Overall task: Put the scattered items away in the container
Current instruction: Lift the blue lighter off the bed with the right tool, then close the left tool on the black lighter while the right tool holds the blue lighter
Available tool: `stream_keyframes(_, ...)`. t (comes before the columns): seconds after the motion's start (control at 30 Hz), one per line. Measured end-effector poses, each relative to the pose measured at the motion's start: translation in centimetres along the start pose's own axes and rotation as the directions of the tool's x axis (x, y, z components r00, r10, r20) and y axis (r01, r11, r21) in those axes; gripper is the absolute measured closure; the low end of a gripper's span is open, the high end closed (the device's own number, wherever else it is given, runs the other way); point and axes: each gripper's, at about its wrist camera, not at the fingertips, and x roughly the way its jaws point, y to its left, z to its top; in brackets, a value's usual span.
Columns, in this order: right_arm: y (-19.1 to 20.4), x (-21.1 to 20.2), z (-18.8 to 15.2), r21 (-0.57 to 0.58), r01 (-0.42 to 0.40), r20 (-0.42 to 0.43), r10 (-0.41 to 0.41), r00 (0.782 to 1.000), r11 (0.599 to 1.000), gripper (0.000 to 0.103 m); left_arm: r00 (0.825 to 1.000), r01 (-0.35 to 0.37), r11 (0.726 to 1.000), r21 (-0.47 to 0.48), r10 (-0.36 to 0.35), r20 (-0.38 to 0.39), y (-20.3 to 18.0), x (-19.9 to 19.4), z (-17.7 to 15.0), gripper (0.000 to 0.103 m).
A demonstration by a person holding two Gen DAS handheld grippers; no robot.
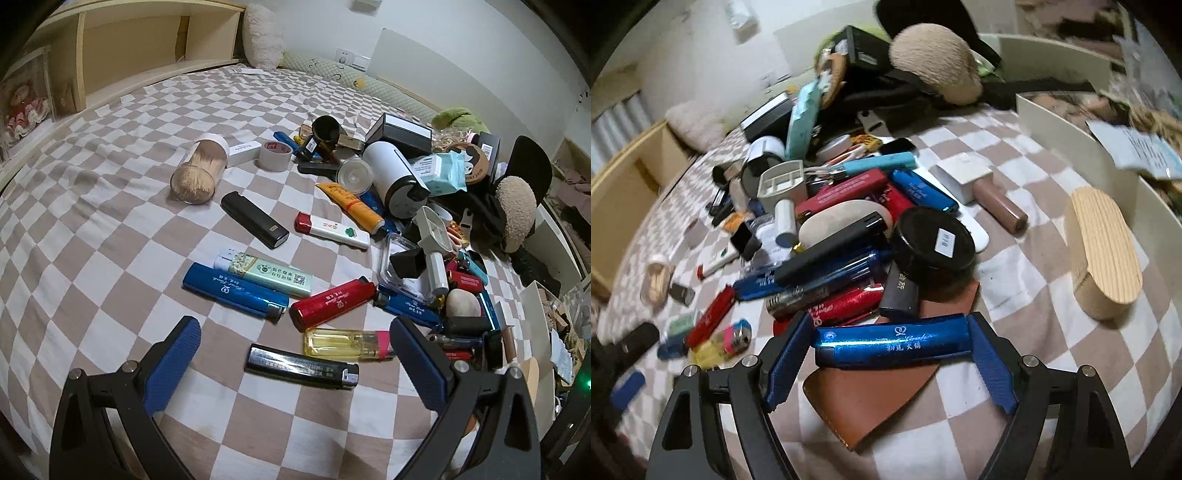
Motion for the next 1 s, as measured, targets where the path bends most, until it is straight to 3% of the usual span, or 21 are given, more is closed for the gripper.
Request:
stream_keyframes(0.2,-1.6,-1.0,-0.4,-0.126,-0.140,-0.020,0.139,0.990,0.982,0.019,1.000,0.014,1.000,-0.003,-0.014,0.002,-0.1,-0.1,0.0,0.000)
stream_keyframes(0.5,-2.7,-3.4,-1.2,-0.225,-0.311,-0.141,0.285,0.948,0.924,0.019,1.000,0.015,1.000,0.000,-0.015,0.007,-0.1,-0.3,0.0,0.000)
stream_keyframes(0.7,-2.3,-3.4,-2.8,-0.322,-0.279,-0.159,0.239,0.958,0.904,0.019,1.000,0.013,1.000,0.011,-0.014,0.010,-0.2,-0.3,-0.1,0.000)
stream_keyframes(0.77,-2.3,-3.6,-3.0,-0.321,-0.270,-0.150,0.233,0.961,0.908,0.011,1.000,0.011,1.000,0.012,-0.011,0.010,-0.2,-0.3,-0.1,0.000)
stream_keyframes(0.87,-2.2,-3.8,-3.4,-0.334,-0.259,-0.145,0.222,0.964,0.907,0.010,1.000,0.008,1.000,0.006,-0.008,0.009,0.0,-0.3,-0.2,0.000)
stream_keyframes(1.0,-1.6,-3.9,-4.0,-0.424,-0.240,-0.158,0.189,0.969,0.873,0.011,1.000,-0.018,1.000,0.019,0.018,0.006,0.1,-0.3,-0.5,0.000)
